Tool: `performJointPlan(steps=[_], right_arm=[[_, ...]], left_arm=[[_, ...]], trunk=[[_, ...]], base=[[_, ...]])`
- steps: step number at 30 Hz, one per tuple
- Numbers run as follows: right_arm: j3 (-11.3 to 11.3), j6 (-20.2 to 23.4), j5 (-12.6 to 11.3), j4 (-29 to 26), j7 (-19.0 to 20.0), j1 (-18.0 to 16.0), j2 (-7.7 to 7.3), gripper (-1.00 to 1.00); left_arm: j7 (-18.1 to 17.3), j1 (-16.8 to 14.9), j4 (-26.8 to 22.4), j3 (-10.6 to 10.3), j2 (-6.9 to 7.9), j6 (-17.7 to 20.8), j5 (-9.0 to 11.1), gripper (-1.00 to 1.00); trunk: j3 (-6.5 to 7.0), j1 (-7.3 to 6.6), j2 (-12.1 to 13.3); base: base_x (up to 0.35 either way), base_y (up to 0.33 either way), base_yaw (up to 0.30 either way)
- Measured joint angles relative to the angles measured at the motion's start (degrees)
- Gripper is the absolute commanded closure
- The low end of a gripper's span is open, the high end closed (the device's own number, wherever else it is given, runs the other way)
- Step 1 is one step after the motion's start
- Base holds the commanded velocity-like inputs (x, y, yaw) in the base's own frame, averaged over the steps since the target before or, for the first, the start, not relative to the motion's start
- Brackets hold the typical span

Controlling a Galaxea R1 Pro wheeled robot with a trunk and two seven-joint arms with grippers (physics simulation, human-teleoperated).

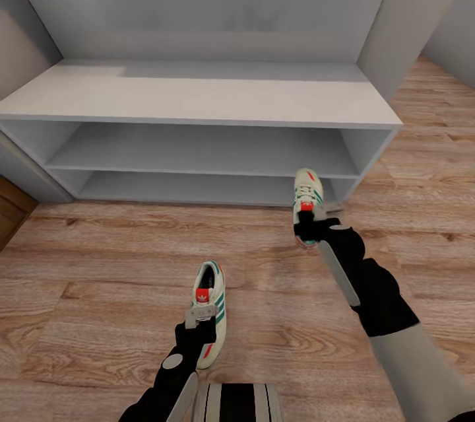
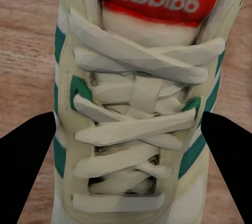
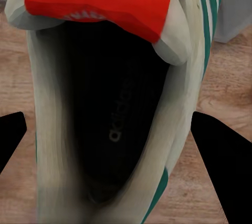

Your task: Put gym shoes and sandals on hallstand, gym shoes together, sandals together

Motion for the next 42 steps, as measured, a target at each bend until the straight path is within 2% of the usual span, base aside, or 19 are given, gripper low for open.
performJointPlan(steps=[6,12,17,18,21,22,25,28,34,42], right_arm=[[-0.7,3.6,-0.2,-0.1,0.9,-2.2,0.26,1.0],[-0.9,4.9,-0.2,0.3,1.3,-3.3,0.44,1.0],[-1.0,5.0,-0.3,2.0,4.4,-4.2,0.41,1.0],[-1.0,5.0,-0.4,3.7,6.7,-4.9,0.29,1.0],[-1.0,4.8,-0.1,8.3,10.3,-7.5,0.17,1.0],[-1.0,4.4,-0.1,12.9,12.3,-10.3,0.21,1.0],[-1.0,3.9,0.1,19.7,14.6,-14.4,0.31,1.0],[-1.0,3.6,0.2,24.1,15.9,-18.1,0.44,1.0],[-1.0,3.3,0.0,28.7,17.1,-22.3,0.6,1.0],[-1.0,3.2,0.0,30.6,18.2,-25.6,0.5,1.0]], left_arm=[[-0.1,0.0,0.0,0.0,0.01,0.0,0.0,1.0],[-0.1,0.0,0.0,0.0,0.03,0.0,0.0,1.0],[-0.1,0.0,0.0,0.0,0.04,0.0,0.0,1.0],[-0.1,0.0,0.0,0.0,0.04,0.0,0.0,1.0],[-0.1,0.0,0.0,0.0,0.04,0.0,0.0,1.0],[-0.1,0.0,0.0,0.0,0.04,0.0,0.0,1.0],[-0.1,0.0,0.0,0.1,0.04,0.0,0.0,1.0],[-0.1,0.0,0.0,0.0,0.04,0.0,0.0,1.0],[-0.1,0.0,0.0,0.0,0.04,0.0,0.0,1.0],[-0.1,0.0,0.0,0.0,0.04,0.0,0.0,1.0]], trunk=[[0.0,0.0,0.0],[0.0,0.0,0.0],[0.0,0.0,0.0],[0.0,0.0,0.0],[0.0,0.0,0.0],[0.0,0.0,0.0],[0.0,0.0,0.0],[0.0,0.0,0.0],[0.0,0.0,0.0],[0.0,0.0,0.0]], base=[[0.0,0.0,0.0],[0.0,0.0,0.0],[0.0,0.0,0.0],[0.0,0.0,0.0],[0.0,0.0,0.0],[0.0,0.0,0.0],[0.0,0.0,0.0],[0.0,0.0,0.0],[0.0,0.0,0.0],[0.0,0.0,0.0]])
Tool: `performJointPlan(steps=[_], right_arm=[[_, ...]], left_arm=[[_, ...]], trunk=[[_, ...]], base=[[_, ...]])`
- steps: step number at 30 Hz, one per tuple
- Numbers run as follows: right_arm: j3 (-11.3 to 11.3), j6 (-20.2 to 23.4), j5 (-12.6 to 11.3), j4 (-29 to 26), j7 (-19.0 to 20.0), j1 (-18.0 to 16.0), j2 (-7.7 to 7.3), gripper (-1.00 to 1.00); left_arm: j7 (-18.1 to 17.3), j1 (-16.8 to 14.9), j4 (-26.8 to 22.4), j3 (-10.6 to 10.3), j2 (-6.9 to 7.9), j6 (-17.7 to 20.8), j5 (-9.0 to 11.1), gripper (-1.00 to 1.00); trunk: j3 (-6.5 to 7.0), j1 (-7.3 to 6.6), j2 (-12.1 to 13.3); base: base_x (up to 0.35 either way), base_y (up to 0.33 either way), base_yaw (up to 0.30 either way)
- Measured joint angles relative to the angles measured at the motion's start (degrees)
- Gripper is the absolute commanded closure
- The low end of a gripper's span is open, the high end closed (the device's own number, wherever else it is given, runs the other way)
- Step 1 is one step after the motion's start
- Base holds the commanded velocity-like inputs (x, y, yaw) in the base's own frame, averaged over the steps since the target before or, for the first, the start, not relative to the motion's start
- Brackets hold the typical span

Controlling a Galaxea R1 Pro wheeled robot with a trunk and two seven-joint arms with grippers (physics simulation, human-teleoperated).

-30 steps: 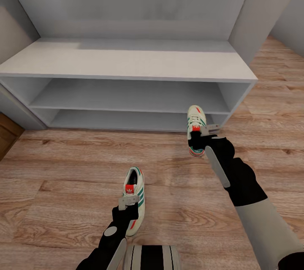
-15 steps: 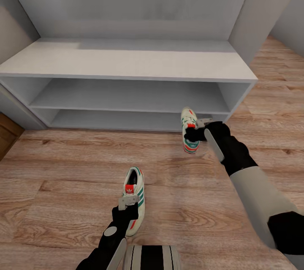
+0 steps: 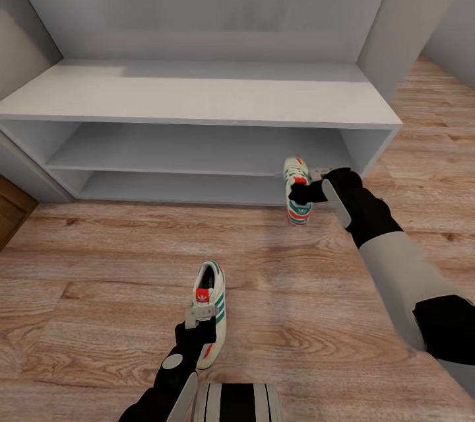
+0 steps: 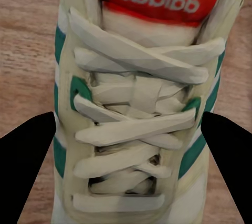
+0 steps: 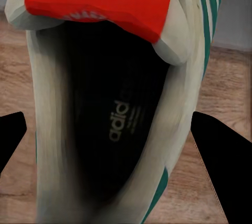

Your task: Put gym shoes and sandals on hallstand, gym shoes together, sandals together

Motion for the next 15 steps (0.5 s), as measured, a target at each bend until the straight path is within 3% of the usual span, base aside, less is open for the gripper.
performJointPlan(steps=[9,15], right_arm=[[0.0,0.0,0.4,1.4,0.1,-2.8,-0.13,1.0],[0.1,-1.7,0.6,8.3,0.1,-6.8,-0.01,1.0]], left_arm=[[0.0,0.0,0.0,0.0,0.0,0.0,0.0,1.0],[0.0,0.0,0.0,0.0,0.0,0.0,0.0,1.0]], trunk=[[0.0,0.0,0.0],[0.0,0.0,0.0]], base=[[0.0,0.0,0.0],[0.0,0.0,0.0]])
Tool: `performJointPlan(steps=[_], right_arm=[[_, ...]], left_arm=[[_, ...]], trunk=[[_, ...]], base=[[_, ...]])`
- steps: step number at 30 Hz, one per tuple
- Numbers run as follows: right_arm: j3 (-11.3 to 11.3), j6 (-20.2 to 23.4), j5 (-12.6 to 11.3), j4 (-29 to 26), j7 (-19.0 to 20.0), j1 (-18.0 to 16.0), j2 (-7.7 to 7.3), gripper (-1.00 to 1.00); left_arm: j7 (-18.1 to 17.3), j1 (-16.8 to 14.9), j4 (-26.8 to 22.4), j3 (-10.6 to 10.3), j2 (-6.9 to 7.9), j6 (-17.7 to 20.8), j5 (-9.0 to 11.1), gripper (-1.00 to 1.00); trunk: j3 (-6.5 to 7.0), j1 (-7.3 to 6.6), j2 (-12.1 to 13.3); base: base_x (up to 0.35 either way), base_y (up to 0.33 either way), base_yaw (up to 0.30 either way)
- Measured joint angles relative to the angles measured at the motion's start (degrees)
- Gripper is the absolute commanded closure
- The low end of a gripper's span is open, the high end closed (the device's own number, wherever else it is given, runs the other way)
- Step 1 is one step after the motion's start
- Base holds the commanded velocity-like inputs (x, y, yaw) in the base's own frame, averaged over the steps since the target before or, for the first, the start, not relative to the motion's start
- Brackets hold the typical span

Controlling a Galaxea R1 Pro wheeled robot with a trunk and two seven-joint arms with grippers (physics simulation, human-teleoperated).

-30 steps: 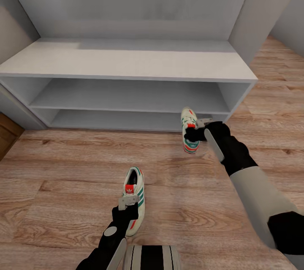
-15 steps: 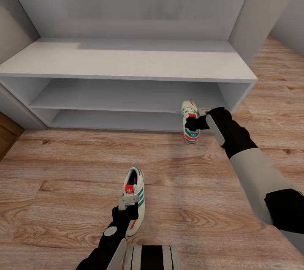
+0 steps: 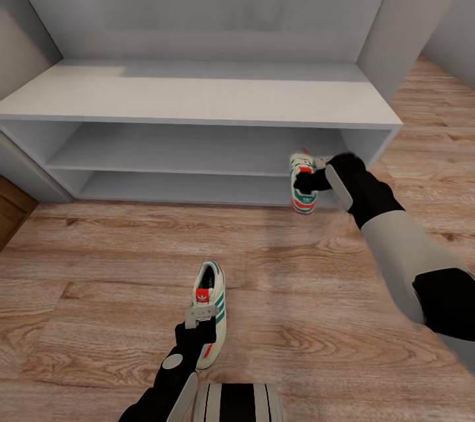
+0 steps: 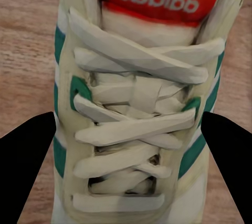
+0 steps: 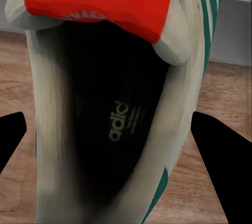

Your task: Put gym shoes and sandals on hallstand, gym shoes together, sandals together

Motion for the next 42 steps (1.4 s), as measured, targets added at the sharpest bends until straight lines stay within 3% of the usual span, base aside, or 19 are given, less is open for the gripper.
performJointPlan(steps=[7,14,23,30,42], right_arm=[[0.3,-3.9,0.0,10.0,0.0,-5.0,0.22,1.0],[0.4,-6.8,0.0,13.9,0.0,-6.5,0.35,1.0],[0.7,-17.9,-0.2,21.2,0.8,-6.7,1.27,1.0],[0.8,-22.4,0.0,23.7,1.1,-6.4,2.41,1.0],[0.8,-25.4,0.1,24.1,1.2,-6.1,2.57,1.0]], left_arm=[[0.0,0.0,0.0,0.0,0.0,0.0,0.0,1.0],[0.0,0.0,0.0,-0.1,0.0,0.0,0.0,1.0],[0.0,0.0,0.0,-0.1,0.0,0.1,0.0,1.0],[0.0,0.0,-0.1,-0.1,0.0,0.1,0.0,1.0],[0.0,0.0,-0.2,-0.1,0.0,0.5,0.0,1.0]], trunk=[[0.0,0.0,0.0],[0.0,0.0,0.0],[0.0,0.0,0.0],[0.0,0.0,0.0],[0.0,0.0,0.0]], base=[[0.0,0.0,0.0],[0.0,0.0,0.0],[0.0,0.0,0.0],[0.0,0.0,0.0],[0.097,0.0,0.0]])
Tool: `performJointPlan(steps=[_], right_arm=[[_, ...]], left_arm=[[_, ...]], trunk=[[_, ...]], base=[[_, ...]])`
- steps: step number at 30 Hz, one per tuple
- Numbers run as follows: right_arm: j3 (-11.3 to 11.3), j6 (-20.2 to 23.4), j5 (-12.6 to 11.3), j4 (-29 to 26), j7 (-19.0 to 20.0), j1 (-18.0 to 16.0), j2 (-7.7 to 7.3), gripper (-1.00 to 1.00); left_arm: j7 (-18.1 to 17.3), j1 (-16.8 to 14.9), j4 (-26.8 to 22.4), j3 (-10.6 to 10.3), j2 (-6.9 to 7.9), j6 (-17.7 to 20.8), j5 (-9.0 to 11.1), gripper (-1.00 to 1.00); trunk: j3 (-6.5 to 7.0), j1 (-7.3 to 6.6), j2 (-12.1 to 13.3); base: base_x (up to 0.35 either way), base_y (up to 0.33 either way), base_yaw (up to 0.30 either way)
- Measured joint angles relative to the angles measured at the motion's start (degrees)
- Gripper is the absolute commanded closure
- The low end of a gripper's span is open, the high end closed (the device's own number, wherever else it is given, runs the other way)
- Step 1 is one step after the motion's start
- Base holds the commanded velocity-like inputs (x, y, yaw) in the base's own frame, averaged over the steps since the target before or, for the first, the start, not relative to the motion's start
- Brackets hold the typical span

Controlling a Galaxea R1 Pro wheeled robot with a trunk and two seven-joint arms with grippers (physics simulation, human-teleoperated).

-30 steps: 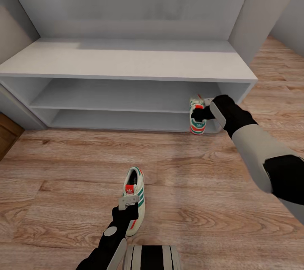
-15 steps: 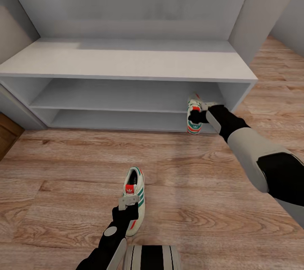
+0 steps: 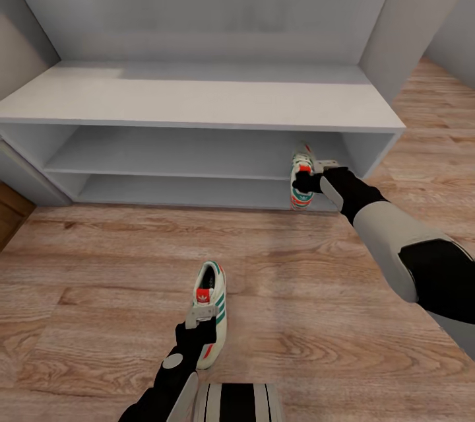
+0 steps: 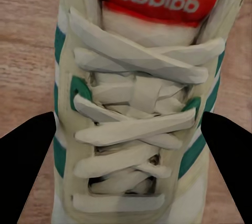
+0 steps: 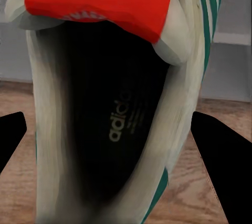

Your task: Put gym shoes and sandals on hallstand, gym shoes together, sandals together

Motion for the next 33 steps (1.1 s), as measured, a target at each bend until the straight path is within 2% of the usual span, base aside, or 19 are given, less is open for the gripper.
performJointPlan(steps=[7,28,30,33], right_arm=[[0.3,-1.4,0.0,0.1,0.1,0.1,-0.04,1.0],[0.6,-2.6,0.0,0.0,0.4,1.9,-0.2,1.0],[1.1,-2.8,0.0,0.1,0.6,2.1,-0.21,1.0],[3.1,-3.2,-0.1,0.1,1.4,2.5,-0.18,1.0]], left_arm=[[-0.1,0.0,0.0,0.0,0.0,-0.2,0.0,1.0],[-0.1,0.0,0.0,0.0,-0.06,-0.2,0.0,1.0],[-0.1,0.0,0.0,0.0,-0.05,-0.2,0.0,1.0],[-0.1,0.0,0.0,-0.1,-0.06,-0.2,0.0,1.0]], trunk=[[0.0,0.0,0.0],[0.0,0.0,0.0],[0.0,0.0,0.0],[0.0,0.0,0.0]], base=[[0.1,0.0,0.0],[0.007,0.0,0.0],[0.061,0.0,0.0],[0.141,0.0,0.0]])
